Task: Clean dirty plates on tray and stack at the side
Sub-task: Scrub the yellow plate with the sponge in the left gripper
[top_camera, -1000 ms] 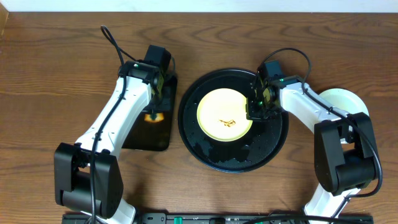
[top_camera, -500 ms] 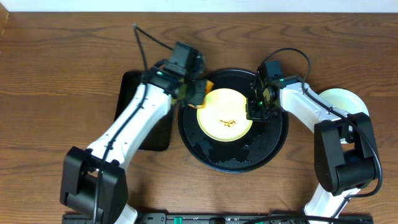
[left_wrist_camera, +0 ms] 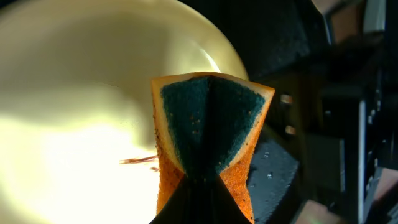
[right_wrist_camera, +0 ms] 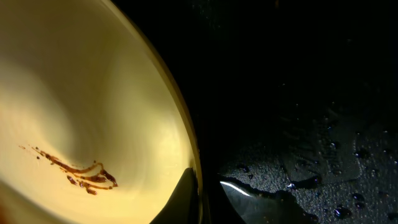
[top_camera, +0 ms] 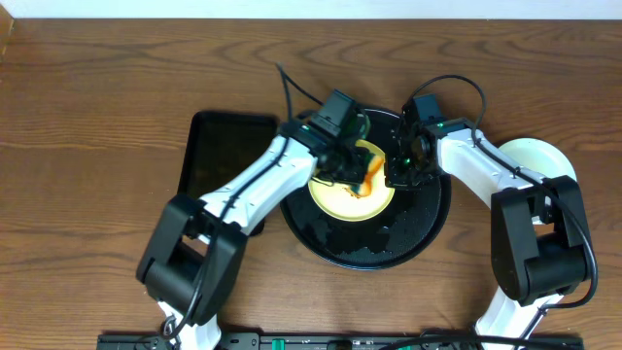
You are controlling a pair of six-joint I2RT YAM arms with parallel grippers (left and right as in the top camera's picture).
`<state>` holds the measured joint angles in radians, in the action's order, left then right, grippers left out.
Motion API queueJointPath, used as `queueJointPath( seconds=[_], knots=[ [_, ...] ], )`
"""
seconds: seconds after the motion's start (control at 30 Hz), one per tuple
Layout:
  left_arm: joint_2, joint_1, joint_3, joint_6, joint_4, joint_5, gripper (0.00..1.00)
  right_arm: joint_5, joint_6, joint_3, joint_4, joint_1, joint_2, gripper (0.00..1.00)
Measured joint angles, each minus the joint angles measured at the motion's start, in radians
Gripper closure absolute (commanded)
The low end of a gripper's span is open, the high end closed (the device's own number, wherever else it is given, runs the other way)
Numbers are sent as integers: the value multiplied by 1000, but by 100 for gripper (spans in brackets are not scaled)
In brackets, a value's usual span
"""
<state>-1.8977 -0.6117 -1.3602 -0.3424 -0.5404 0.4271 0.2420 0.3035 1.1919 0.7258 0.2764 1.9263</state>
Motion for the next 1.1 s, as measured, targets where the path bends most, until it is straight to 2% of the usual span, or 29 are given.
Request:
queueJointPath(
  seconds=[0.2, 0.5, 0.73, 1.1],
  knots=[
    [-53, -58, 0, -49, 30, 21, 93, 0, 0, 0, 0, 0, 0, 99],
    [-130, -63, 0, -76, 43, 4, 93, 0, 0, 0, 3, 0, 0, 99],
    [-130, -57, -20, -77, -31, -130, 93, 0, 0, 2, 17, 0, 0, 99],
    [-34, 63, -18, -43, -153, -362, 93, 0, 0, 3, 22, 0, 0, 99]
  ],
)
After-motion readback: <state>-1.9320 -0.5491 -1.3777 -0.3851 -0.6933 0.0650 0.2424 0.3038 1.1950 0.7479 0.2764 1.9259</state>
